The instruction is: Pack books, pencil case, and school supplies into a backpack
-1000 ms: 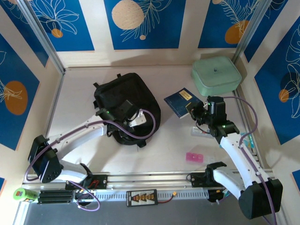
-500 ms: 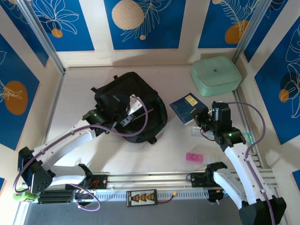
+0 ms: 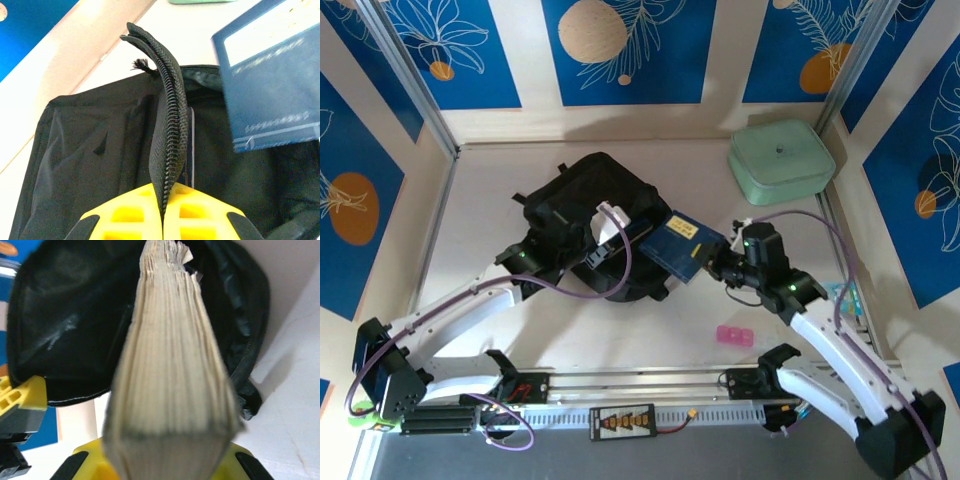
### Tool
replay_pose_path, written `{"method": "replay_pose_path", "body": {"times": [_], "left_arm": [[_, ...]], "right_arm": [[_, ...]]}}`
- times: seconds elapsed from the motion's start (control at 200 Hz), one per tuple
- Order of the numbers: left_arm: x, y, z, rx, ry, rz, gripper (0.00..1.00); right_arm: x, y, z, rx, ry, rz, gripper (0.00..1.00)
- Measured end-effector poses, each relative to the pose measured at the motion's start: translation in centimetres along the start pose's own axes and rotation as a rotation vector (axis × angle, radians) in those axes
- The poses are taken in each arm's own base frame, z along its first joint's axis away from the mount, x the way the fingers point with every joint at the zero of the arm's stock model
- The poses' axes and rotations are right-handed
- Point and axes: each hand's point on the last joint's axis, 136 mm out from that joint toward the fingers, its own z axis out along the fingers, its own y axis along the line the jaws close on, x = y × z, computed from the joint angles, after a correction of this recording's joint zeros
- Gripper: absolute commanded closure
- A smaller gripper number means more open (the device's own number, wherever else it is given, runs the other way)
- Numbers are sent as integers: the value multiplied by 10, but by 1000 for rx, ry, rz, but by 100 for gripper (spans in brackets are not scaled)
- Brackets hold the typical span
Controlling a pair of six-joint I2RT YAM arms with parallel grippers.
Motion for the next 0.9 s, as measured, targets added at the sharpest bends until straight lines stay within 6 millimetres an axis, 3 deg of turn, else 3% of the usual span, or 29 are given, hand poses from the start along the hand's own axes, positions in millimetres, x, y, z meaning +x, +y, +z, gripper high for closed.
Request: {"method": "replay_pose_path", "body": {"times": [0.28,0.9], "left_arm": [[-4,-1,-6,9,-37,-7,100],[-8,0,-10,5,-66,-12,100]], "right_arm": [[7,4,57,6,77,49,95],[-15,10,175,81,27,184,95]]}}
